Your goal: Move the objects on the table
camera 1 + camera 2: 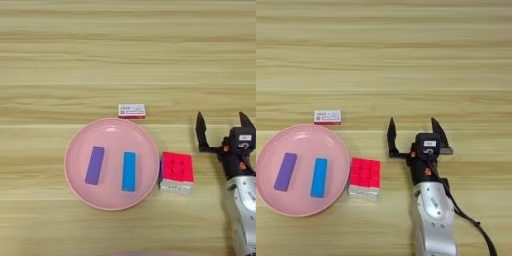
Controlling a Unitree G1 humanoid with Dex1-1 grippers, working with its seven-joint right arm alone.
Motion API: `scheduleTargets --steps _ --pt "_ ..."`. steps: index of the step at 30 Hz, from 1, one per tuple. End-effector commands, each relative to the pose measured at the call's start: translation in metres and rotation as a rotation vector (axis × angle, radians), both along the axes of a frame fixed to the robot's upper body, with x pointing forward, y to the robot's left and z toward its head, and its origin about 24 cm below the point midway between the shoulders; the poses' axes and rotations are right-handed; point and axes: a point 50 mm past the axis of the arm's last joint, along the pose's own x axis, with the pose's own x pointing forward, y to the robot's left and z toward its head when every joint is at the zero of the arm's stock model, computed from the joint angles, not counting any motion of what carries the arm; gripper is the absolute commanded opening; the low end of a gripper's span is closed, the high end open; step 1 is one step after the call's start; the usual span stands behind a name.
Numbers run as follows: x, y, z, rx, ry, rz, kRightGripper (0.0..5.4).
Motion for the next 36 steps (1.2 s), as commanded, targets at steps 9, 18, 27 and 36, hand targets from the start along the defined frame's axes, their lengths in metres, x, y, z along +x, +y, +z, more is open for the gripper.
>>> scheduleTargets --steps 9,18,27,36 --pt "0.013 0.003 0.020 -0.012 -0.099 0.015 5.40" --pt "0.008 -0.003 0.036 0.015 -0.168 0.080 5.40" --pt "-0.005 -0.021 0.061 0.041 -0.251 0.214 5.40" --pt "-0.036 -0.022 0.063 0.018 -0.173 0.369 5.40"
